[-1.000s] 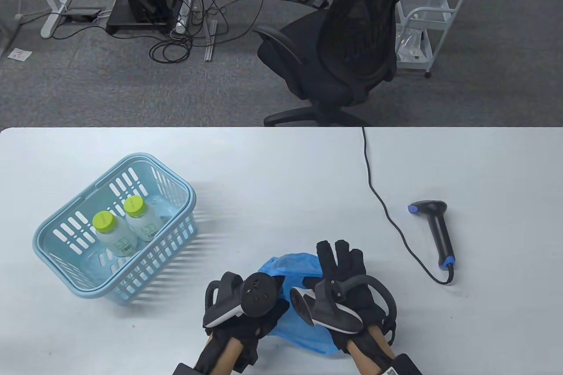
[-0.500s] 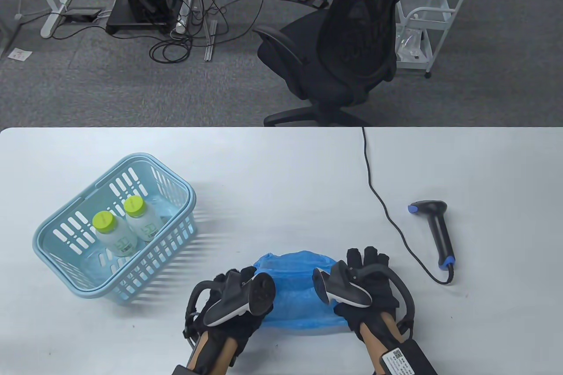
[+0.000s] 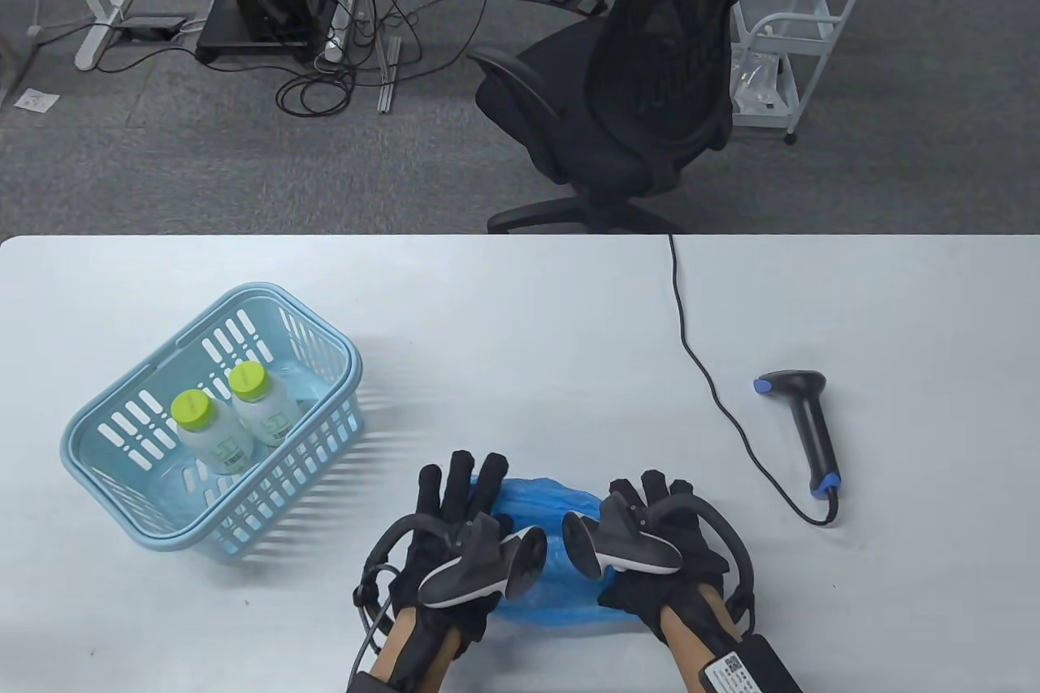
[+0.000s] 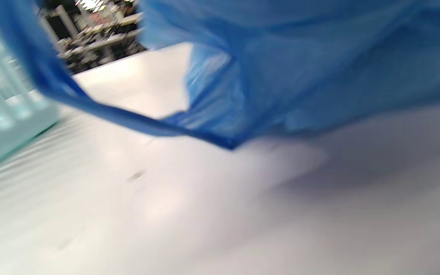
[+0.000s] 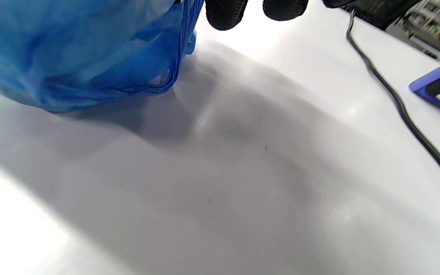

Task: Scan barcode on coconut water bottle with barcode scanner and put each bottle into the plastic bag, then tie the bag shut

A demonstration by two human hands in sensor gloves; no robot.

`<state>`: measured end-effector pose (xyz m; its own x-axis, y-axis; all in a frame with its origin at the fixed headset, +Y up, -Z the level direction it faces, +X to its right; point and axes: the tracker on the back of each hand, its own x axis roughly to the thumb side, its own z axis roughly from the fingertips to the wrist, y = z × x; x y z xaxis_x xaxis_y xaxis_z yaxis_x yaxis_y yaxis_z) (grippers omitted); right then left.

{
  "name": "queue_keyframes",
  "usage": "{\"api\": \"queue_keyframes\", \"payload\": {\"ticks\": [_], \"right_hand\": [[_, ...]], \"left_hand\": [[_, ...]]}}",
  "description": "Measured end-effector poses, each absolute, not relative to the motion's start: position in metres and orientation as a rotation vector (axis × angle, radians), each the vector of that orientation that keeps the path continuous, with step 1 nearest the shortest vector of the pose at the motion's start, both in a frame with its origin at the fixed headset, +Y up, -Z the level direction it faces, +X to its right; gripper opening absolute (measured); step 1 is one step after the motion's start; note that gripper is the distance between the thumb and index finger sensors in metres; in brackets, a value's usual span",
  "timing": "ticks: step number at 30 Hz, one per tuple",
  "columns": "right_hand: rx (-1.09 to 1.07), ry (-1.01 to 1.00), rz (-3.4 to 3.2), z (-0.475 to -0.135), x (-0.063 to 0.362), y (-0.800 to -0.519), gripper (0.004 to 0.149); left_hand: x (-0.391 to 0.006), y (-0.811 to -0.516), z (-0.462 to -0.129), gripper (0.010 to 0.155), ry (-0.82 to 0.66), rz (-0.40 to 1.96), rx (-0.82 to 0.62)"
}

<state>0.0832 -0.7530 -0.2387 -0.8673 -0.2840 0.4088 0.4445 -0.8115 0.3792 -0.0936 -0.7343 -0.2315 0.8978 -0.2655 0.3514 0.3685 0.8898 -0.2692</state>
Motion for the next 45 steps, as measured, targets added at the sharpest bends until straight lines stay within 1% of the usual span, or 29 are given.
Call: {"api": "queue_keyframes", "payload": {"ticks": [2, 3, 4, 6, 7, 8, 9, 11, 13, 16, 17, 19, 20, 23, 24, 26, 27, 28, 29, 30, 31, 33, 35, 38, 39, 40, 41, 43, 45], "right_hand": [[-0.461, -0.714, -2.604, -0.239, 0.084, -0.755, 0.100], [-0.428, -0.732, -2.629, -0.241, 0.089, -0.753, 0.100], [-0.426, -0.751, -2.692, -0.243, 0.092, -0.752, 0.099], [-0.409, -0.775, -2.732, -0.245, 0.094, -0.752, 0.098], [-0.403, -0.753, -2.714, -0.245, 0.092, -0.753, 0.098], [-0.414, -0.745, -2.676, -0.245, 0.089, -0.754, 0.099], [-0.419, -0.723, -2.653, -0.244, 0.087, -0.754, 0.100], [-0.431, -0.595, -2.685, -0.241, 0.087, -0.746, 0.093], [-0.521, -0.385, -2.738, -0.233, 0.086, -0.728, 0.080], [-0.600, -0.204, -2.795, -0.222, 0.080, -0.711, 0.066], [-0.618, -0.173, -2.804, -0.219, 0.074, -0.709, 0.062], [-0.641, -0.212, -2.758, -0.218, 0.062, -0.715, 0.058], [-0.635, -0.308, -2.700, -0.220, 0.056, -0.723, 0.058], [-0.550, -0.432, -2.620, -0.232, 0.052, -0.742, 0.065], [-0.518, -0.463, -2.619, -0.235, 0.054, -0.746, 0.070], [-0.374, -0.555, -2.621, -0.246, 0.066, -0.754, 0.087], [-0.273, -0.604, -2.615, -0.252, 0.079, -0.759, 0.093], [-0.234, -0.630, -2.623, -0.255, 0.086, -0.761, 0.096], [-0.211, -0.714, -2.723, -0.259, 0.099, -0.762, 0.096], [-0.190, -0.754, -2.778, -0.259, 0.103, -0.764, 0.095], [-0.197, -0.792, -2.793, -0.259, 0.107, -0.765, 0.095], [-0.250, -0.767, -2.734, -0.256, 0.105, -0.764, 0.095], [-0.298, -0.730, -2.719, -0.254, 0.102, -0.763, 0.094], [-0.375, -0.696, -2.731, -0.253, 0.097, -0.763, 0.089], [-0.392, -0.682, -2.722, -0.252, 0.095, -0.762, 0.088], [-0.406, -0.673, -2.718, -0.252, 0.093, -0.761, 0.087], [-0.415, -0.666, -2.717, -0.251, 0.092, -0.761, 0.086], [-0.427, -0.662, -2.714, -0.251, 0.091, -0.761, 0.084], [-0.433, -0.677, -2.714, -0.250, 0.091, -0.761, 0.085]], "left_hand": [[-0.113, -0.741, -0.243, 0.083, -0.208, -0.325, -0.385], [-0.129, -0.744, -0.249, 0.088, -0.138, -0.299, -0.409], [-0.140, -0.746, -0.253, 0.090, -0.116, -0.231, -0.443], [-0.154, -0.754, -0.254, 0.091, -0.096, -0.068, -0.559], [-0.153, -0.754, -0.253, 0.094, -0.114, -0.085, -0.600], [-0.151, -0.754, -0.252, 0.098, -0.141, -0.131, -0.610], [-0.147, -0.752, -0.250, 0.100, -0.171, -0.185, -0.590], [-0.140, -0.750, -0.247, 0.105, -0.233, -0.226, -0.554], [-0.134, -0.748, -0.244, 0.109, -0.272, -0.235, -0.557], [-0.127, -0.748, -0.241, 0.113, -0.303, -0.229, -0.573], [-0.124, -0.748, -0.240, 0.114, -0.317, -0.239, -0.576], [-0.119, -0.748, -0.238, 0.117, -0.336, -0.246, -0.584], [-0.117, -0.748, -0.237, 0.118, -0.348, -0.243, -0.583], [-0.114, -0.747, -0.235, 0.119, -0.364, -0.241, -0.584], [-0.113, -0.747, -0.234, 0.119, -0.364, -0.241, -0.584], [-0.116, -0.749, -0.235, 0.119, -0.351, -0.244, -0.601], [-0.119, -0.750, -0.235, 0.119, -0.333, -0.252, -0.610], [-0.122, -0.751, -0.236, 0.116, -0.320, -0.249, -0.614], [-0.127, -0.753, -0.239, 0.112, -0.296, -0.205, -0.615], [-0.131, -0.754, -0.241, 0.108, -0.279, -0.171, -0.621], [-0.135, -0.756, -0.243, 0.102, -0.252, -0.105, -0.631], [-0.136, -0.755, -0.242, 0.095, -0.239, -0.049, -0.628], [-0.137, -0.745, -0.240, 0.089, -0.270, -0.061, -0.583], [-0.133, -0.719, -0.230, 0.073, -0.362, 0.039, -0.403], [-0.127, -0.710, -0.224, 0.068, -0.418, 0.077, -0.346], [-0.121, -0.705, -0.220, 0.062, -0.459, 0.085, -0.316], [-0.115, -0.703, -0.217, 0.058, -0.479, 0.072, -0.307], [-0.096, -0.705, -0.212, 0.054, -0.541, -0.030, -0.334], [-0.084, -0.712, -0.213, 0.054, -0.532, -0.117, -0.360]]}}
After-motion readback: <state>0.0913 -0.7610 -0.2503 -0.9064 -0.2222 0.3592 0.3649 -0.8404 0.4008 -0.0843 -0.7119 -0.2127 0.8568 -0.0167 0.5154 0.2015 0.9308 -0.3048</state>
